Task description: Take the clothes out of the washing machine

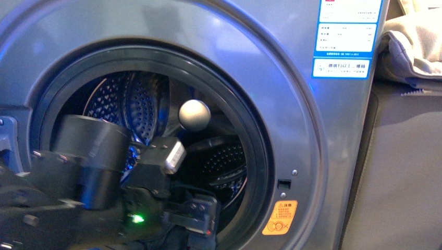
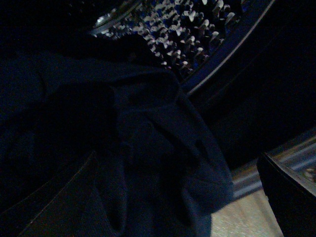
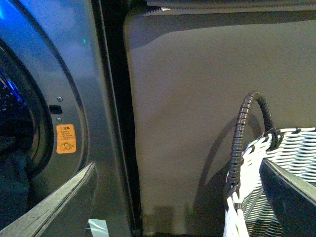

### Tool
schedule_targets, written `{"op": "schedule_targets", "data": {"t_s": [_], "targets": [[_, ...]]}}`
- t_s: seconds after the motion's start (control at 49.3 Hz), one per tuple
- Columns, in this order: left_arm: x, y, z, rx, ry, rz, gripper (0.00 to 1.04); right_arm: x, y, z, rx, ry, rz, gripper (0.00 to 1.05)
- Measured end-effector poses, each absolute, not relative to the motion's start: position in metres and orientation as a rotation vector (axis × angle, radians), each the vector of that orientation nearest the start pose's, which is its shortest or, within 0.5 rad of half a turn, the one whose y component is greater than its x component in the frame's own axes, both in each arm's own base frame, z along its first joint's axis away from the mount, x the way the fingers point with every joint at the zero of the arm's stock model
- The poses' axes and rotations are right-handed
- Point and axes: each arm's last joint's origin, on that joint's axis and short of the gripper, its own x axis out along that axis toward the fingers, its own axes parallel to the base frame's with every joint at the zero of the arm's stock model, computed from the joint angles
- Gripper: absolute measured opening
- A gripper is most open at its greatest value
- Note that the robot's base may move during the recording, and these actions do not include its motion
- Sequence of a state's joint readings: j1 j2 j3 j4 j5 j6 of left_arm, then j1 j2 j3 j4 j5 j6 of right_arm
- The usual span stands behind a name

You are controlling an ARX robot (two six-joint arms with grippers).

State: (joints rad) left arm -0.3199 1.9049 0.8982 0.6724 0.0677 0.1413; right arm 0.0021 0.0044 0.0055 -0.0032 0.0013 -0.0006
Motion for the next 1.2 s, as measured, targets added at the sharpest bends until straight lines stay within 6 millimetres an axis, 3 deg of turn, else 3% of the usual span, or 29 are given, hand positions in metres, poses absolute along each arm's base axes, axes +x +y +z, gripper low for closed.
{"op": "schedule_targets", "data": {"t_s": [0.122, 0.284, 0.871, 1.196], "targets": [[0.363, -0.122, 0.141, 0.329, 0.239, -0.412, 0.98, 0.098, 0.0, 0.165, -0.001, 0.002, 0.001, 0.97], [0.366, -0.122, 0.136, 0.391, 0.234, -0.425, 0.98, 0.098, 0.0, 0.165, -0.001, 0.002, 0.0, 0.97], [0.378, -0.136, 0.124, 0.434, 0.241, -0.465, 0.98, 0.098, 0.0, 0.165, -0.001, 0.002, 0.001, 0.97], [0.394, -0.121, 0.113, 0.517, 0.267, -0.361, 0.98, 0.098, 0.0, 0.165, -0.001, 0.002, 0.001, 0.97]]}}
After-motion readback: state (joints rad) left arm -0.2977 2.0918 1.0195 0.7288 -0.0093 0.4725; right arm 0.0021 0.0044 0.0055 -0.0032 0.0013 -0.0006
